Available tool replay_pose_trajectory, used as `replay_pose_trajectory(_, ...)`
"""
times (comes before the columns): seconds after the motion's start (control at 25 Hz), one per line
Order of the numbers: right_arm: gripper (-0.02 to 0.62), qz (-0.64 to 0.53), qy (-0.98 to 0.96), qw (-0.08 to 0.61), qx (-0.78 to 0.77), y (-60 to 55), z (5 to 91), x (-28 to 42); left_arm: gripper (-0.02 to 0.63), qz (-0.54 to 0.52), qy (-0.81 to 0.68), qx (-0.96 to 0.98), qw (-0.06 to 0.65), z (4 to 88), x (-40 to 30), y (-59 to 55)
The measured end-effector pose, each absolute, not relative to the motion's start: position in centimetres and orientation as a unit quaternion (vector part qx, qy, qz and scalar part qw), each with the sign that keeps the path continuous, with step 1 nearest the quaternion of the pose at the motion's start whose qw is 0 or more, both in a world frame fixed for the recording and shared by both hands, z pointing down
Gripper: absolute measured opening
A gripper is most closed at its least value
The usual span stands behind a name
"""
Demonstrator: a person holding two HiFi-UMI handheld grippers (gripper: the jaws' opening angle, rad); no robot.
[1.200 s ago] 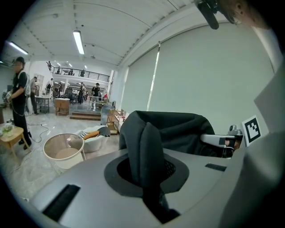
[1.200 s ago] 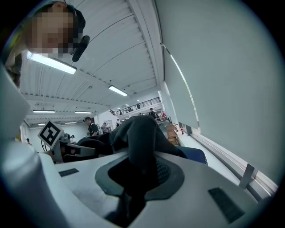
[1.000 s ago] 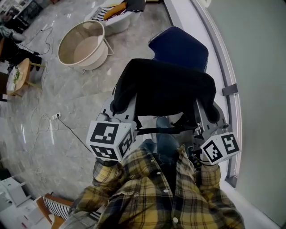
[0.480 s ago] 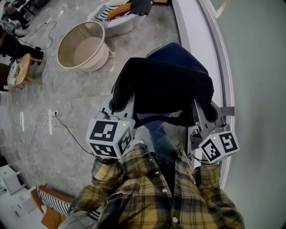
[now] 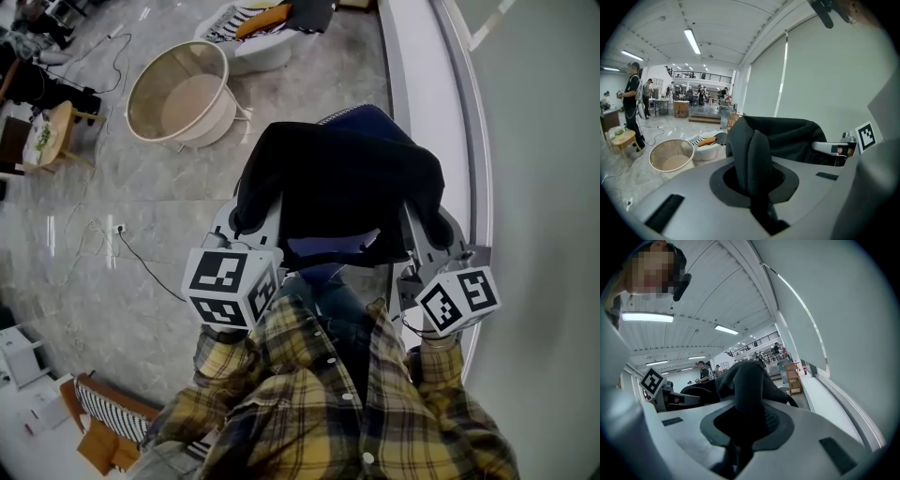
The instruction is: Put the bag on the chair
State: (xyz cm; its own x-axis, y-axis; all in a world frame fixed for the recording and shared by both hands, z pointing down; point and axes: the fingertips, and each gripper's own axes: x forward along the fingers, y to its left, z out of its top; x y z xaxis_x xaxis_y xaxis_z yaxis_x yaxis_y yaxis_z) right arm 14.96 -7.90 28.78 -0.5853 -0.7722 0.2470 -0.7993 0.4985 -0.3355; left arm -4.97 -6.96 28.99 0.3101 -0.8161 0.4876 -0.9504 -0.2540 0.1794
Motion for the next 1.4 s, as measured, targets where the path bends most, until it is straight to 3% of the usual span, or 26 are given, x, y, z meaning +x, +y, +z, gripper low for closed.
replay_pose_trajectory(0.76, 0.066, 0.209, -0.850, 0.049, 0.481, -12.0, 29.7, 12.4, 0.040, 0.162, -0.538, 0.795, 0.229, 30.1, -7.6, -12.1)
replay_pose_trajectory(1.4, 0.066, 0.227, -0.840, 0.096, 0.483, -13.3, 37.4, 12.0, 0.040, 0.197, -0.521, 0.786, 0.267, 39.0, -7.8, -13.5)
